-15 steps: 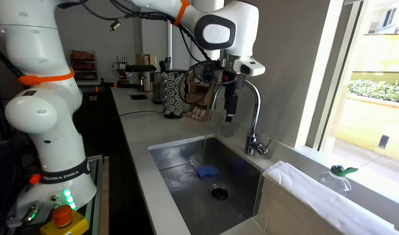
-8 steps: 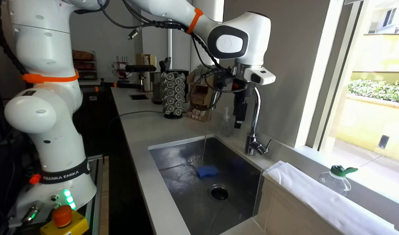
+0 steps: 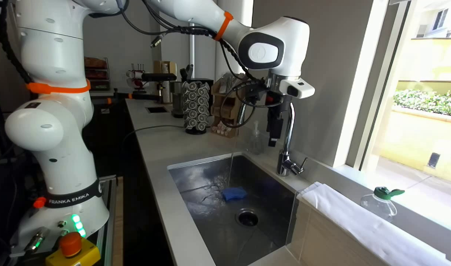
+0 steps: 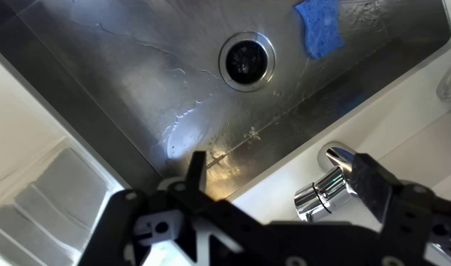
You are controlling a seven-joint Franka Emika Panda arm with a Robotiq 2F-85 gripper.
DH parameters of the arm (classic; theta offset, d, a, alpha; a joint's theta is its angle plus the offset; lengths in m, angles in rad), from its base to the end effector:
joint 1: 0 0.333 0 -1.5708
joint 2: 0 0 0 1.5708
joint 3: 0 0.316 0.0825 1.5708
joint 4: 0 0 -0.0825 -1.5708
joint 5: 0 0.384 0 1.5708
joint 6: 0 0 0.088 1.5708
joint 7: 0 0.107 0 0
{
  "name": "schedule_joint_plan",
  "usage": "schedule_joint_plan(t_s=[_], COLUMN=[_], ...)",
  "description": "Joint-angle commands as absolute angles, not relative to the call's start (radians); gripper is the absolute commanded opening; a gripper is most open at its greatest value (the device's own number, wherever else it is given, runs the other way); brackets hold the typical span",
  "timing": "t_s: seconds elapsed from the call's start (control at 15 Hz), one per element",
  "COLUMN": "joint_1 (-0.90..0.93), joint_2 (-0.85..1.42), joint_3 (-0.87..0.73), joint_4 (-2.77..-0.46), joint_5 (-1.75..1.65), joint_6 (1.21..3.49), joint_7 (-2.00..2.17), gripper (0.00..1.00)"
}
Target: Close the tap faucet
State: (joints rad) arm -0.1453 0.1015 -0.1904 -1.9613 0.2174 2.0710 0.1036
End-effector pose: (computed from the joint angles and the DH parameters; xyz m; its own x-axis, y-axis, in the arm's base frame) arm 0.5528 -0.1786 0.4260 0.8574 -0.5144 -0.0157 -0.5092 -0.8435 -0.1708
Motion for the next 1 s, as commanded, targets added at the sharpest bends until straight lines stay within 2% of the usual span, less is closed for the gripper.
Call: schedule_joint_plan(t_s=[0.0,0.4,0.93], joint_1=[-0.161,-0.184,-0.176], joint_2=[0.194,0.278,0.269], joint_3=[-0.166,-0.111,-0.113], joint_4=[-1.908,-1.88,-1.894], joint_5=[0.295,0.448,0.394], joint_6=[2.175,2.308,2.334], joint_7=[0.043,-0.088,-0.065], gripper=[1.0,1.0,1.0])
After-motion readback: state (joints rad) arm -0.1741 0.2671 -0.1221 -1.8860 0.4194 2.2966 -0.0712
